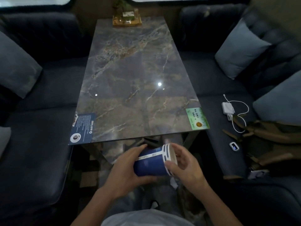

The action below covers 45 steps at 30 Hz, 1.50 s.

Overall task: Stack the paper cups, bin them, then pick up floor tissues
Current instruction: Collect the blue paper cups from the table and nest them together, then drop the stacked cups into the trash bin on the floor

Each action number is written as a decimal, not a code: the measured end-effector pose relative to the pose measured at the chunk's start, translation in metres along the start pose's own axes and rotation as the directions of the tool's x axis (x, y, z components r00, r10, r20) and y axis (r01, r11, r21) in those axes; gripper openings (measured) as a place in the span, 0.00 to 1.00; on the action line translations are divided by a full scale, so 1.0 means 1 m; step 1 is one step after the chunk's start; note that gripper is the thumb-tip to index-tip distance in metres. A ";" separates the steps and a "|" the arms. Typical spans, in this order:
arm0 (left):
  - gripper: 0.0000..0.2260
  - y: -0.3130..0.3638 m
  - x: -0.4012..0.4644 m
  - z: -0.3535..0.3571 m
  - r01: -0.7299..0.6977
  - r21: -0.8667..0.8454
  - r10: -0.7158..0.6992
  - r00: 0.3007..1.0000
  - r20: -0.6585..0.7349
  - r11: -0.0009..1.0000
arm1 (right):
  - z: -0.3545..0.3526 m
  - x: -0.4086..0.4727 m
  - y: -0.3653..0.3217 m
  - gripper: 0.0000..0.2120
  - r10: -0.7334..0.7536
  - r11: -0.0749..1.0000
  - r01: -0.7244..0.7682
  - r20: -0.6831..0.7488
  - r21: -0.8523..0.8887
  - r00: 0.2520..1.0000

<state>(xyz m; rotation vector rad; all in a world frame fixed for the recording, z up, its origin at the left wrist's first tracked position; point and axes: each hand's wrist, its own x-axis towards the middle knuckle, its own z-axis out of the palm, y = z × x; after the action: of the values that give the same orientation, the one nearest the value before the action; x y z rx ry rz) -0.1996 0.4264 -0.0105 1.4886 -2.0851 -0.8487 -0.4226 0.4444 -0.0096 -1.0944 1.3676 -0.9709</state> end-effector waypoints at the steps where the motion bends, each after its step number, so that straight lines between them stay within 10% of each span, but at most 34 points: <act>1: 0.45 -0.002 -0.004 0.000 0.049 -0.028 -0.050 0.999 -0.016 0.998 | -0.006 -0.005 0.003 0.32 0.005 0.999 -0.003 -0.055 0.034 0.998; 12: 0.13 -0.007 0.001 0.036 0.443 -0.604 -0.470 0.874 0.125 0.663 | -0.032 -0.038 0.024 0.23 0.232 0.956 -0.166 -0.278 0.241 0.932; 23: 0.09 -0.021 0.051 0.081 0.543 -0.393 -0.363 0.819 0.445 0.742 | -0.031 -0.063 0.073 0.41 0.478 0.877 -0.426 -0.465 0.220 0.745; 30: 0.08 -0.014 0.091 0.133 0.495 -0.230 -0.264 0.737 0.622 0.838 | -0.029 -0.070 0.092 0.11 0.512 0.813 -0.568 -0.621 0.127 0.594; 38: 0.08 -0.024 0.091 0.238 0.524 -0.019 -0.343 0.583 0.737 0.851 | -0.050 -0.074 0.205 0.12 0.751 0.633 -0.579 -0.591 0.514 0.295; 45: 0.07 -0.073 0.092 0.369 0.581 0.105 -0.463 0.512 0.723 0.807 | -0.079 -0.067 0.351 0.15 0.862 0.499 -0.594 -0.436 0.632 0.260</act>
<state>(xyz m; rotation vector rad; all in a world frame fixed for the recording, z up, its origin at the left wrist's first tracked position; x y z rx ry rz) -0.4239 0.4062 -0.3261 1.9482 -1.9374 -2.0970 -0.5331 0.5925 -0.3259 0.4047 1.9612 -0.8357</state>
